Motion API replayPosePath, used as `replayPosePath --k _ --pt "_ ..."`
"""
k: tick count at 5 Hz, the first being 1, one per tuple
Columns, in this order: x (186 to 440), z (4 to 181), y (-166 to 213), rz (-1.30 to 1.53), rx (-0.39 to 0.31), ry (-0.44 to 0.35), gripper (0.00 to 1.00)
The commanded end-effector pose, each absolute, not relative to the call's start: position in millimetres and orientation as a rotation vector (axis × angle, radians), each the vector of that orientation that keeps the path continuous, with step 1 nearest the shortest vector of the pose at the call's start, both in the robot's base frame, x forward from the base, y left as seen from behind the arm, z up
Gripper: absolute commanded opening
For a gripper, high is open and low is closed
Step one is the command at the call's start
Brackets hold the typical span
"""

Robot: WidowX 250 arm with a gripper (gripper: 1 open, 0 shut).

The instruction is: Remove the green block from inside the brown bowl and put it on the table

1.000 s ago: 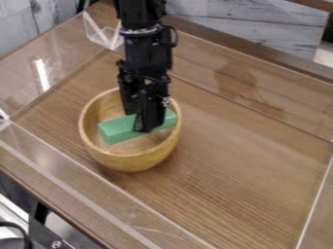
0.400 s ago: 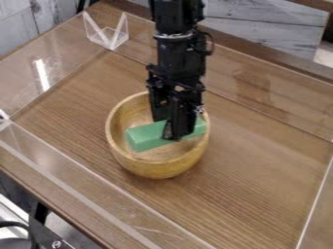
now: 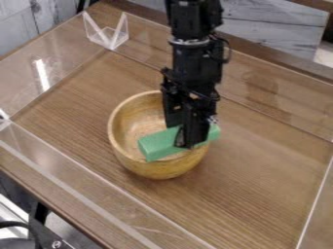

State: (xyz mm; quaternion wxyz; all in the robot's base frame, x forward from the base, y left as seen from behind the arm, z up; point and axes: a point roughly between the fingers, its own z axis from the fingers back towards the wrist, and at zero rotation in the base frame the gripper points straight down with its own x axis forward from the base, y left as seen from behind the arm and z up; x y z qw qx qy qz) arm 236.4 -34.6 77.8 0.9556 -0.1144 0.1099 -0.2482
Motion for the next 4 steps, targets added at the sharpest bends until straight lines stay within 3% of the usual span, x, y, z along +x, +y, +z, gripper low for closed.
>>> replayPosePath --k 1,4 --pt "241.6 92.2 -42.4 -0.548 -0.205 0.155 0.0" --pt "239.3 83.7 -52.3 -0.588 -0.197 0.144 0.0"
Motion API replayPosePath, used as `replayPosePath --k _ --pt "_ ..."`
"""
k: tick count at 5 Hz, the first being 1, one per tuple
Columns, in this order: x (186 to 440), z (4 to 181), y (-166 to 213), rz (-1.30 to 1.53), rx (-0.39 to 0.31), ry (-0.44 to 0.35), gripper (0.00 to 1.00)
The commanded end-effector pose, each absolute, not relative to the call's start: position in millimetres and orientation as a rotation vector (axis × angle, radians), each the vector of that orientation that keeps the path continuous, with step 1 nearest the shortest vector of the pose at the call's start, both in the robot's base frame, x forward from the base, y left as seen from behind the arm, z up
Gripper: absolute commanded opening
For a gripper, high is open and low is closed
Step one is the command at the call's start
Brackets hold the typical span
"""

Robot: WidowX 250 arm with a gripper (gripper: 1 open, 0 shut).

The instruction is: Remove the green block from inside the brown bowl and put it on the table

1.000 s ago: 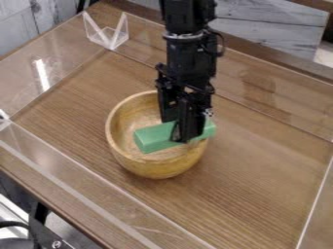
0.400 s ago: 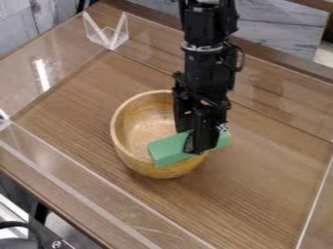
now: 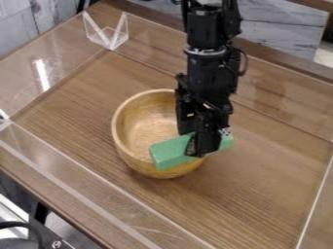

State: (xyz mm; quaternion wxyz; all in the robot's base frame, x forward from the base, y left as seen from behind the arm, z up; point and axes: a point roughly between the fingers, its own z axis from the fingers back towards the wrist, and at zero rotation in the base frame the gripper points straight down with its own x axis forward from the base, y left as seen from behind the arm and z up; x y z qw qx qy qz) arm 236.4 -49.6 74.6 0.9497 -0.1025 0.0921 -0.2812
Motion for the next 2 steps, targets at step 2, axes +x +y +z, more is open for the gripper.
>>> replayPosePath --k 2 --pt "238.7 74.5 -56.9 -0.619 -0.186 0.133 0.0"
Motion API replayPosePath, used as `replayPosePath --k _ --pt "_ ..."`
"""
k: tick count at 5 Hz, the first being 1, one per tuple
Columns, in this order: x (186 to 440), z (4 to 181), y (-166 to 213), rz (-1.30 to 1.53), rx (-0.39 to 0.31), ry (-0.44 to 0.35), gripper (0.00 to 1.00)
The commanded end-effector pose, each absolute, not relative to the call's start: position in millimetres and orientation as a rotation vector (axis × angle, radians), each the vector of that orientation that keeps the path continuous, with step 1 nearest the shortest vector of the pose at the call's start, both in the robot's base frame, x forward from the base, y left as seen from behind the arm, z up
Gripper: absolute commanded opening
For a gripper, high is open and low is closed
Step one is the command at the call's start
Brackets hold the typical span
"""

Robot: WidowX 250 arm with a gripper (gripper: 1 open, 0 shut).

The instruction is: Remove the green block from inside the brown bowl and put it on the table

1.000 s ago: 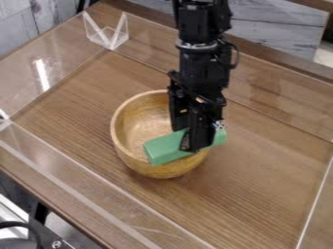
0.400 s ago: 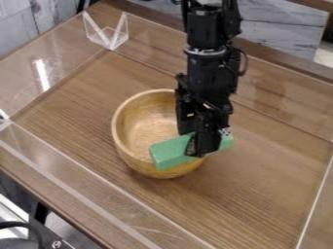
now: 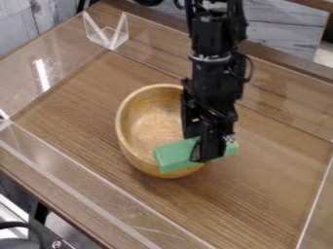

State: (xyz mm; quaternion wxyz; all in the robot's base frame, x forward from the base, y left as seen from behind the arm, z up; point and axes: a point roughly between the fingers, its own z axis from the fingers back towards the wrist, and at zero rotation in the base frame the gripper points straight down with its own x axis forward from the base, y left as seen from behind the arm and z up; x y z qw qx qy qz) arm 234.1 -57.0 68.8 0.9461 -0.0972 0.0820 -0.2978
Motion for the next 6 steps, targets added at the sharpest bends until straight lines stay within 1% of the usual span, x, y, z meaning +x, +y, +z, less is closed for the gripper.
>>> replayPosePath --k 1,3,6 --pt "237.1 68.2 -58.3 -0.628 -0.18 0.127 0.0" --pt "235.0 66.6 -52.1 -0.622 -0.176 0.111 0.0" --pt "234.9 57.7 -47.6 -0.618 -0.187 0.088 0.0"
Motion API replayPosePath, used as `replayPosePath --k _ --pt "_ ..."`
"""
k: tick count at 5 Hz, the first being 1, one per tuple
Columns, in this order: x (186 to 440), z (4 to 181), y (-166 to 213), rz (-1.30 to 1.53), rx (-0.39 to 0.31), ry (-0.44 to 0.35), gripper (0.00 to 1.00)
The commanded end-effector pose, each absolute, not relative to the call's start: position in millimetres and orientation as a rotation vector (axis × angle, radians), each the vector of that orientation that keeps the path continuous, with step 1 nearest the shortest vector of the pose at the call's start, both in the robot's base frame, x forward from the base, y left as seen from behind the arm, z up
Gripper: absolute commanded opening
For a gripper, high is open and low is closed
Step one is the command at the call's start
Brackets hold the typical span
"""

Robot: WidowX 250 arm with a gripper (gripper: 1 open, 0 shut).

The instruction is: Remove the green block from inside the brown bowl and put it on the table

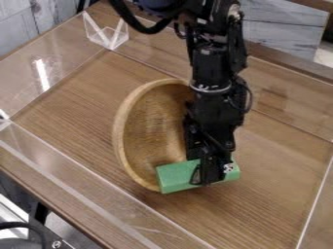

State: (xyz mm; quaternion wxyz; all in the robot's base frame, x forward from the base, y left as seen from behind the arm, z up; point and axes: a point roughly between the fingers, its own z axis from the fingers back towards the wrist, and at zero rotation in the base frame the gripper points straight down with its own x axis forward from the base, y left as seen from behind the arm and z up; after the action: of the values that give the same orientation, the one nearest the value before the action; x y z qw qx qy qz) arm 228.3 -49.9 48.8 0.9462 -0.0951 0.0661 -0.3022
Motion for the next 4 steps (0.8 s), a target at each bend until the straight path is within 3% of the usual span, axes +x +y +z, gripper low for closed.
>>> replayPosePath --k 1,4 --pt "235.0 55.0 -47.8 -0.618 -0.191 0.083 0.0" --pt "224.1 56.4 -64.0 -0.589 -0.234 0.119 0.0"
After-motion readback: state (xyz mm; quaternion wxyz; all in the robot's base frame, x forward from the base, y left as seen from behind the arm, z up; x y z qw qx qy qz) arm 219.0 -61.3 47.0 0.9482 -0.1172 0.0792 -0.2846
